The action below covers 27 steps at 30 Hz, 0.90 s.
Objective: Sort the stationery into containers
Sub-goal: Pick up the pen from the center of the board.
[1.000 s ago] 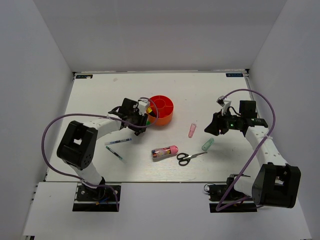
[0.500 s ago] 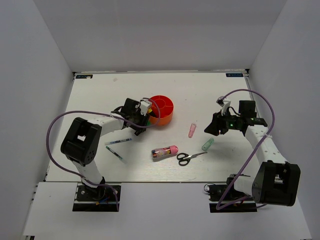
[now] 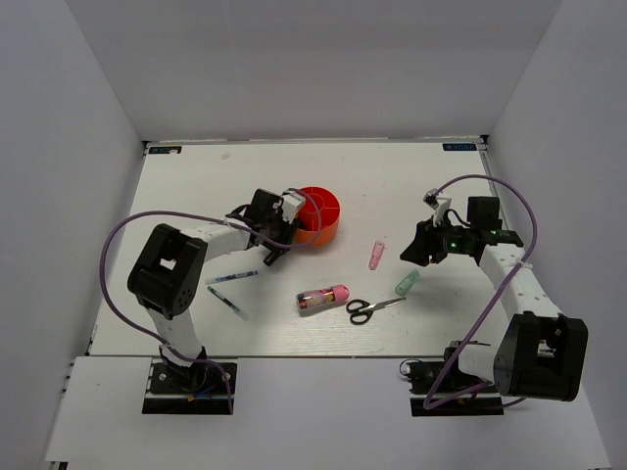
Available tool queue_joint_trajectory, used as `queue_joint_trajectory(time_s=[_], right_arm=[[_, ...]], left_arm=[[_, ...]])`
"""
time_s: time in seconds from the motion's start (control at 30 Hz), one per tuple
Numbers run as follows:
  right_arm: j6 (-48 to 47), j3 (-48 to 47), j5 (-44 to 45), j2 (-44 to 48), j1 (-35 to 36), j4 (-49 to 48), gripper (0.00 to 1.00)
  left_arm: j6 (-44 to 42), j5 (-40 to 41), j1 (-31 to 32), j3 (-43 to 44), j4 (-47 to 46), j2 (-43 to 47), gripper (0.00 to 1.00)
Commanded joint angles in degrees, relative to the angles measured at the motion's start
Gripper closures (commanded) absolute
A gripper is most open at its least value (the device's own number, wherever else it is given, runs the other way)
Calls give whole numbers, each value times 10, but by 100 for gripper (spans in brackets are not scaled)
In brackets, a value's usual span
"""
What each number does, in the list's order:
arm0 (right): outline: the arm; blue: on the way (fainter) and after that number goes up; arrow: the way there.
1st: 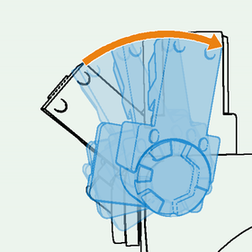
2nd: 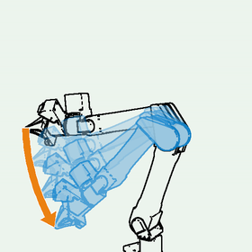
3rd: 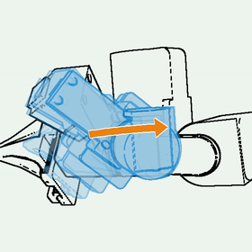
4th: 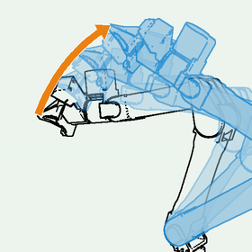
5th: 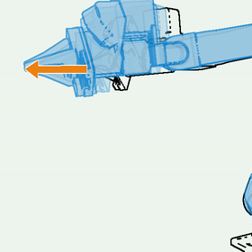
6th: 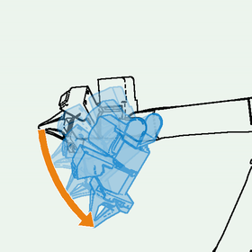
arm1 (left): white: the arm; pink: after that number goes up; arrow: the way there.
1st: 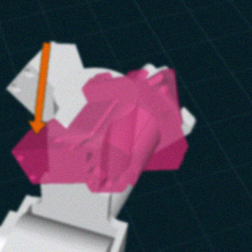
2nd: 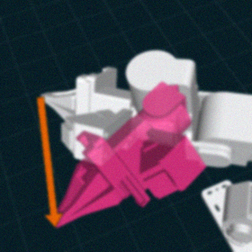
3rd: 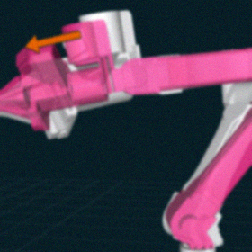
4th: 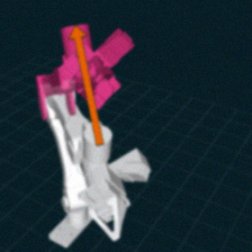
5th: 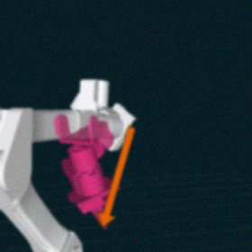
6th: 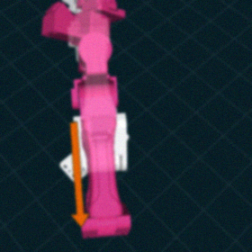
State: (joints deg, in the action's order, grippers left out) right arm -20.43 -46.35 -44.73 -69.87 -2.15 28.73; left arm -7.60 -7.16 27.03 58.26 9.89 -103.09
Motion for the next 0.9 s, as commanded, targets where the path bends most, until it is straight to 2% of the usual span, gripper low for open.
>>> queue_joint_trajectory(time_s=[0.0,0.2,0.27,0.33,0.37,0.5,0.7,0.87], right_arm=[[-13,-20,-8,-2,2,8,49],[-14,-20,-12,-1,1,8,49],[-12,-22,-13,-1,0,11,49],[-12,-23,-14,0,0,11,49],[-12,-23,-15,0,1,10,49],[-11,-23,-17,4,0,12,49],[-10,-21,-20,8,0,11,49],[-10,-21,-21,12,-1,11,48]], left_arm=[[-17,18,9,5,7,-9,46],[-33,64,20,-35,-1,3,48],[-33,70,20,-46,-5,5,54],[-30,69,21,-55,-7,11,62],[-27,68,22,-60,-8,12,74],[-14,87,20,-79,-7,25,91],[12,87,17,-97,-1,87,100],[71,73,17,-90,26,192,100]])
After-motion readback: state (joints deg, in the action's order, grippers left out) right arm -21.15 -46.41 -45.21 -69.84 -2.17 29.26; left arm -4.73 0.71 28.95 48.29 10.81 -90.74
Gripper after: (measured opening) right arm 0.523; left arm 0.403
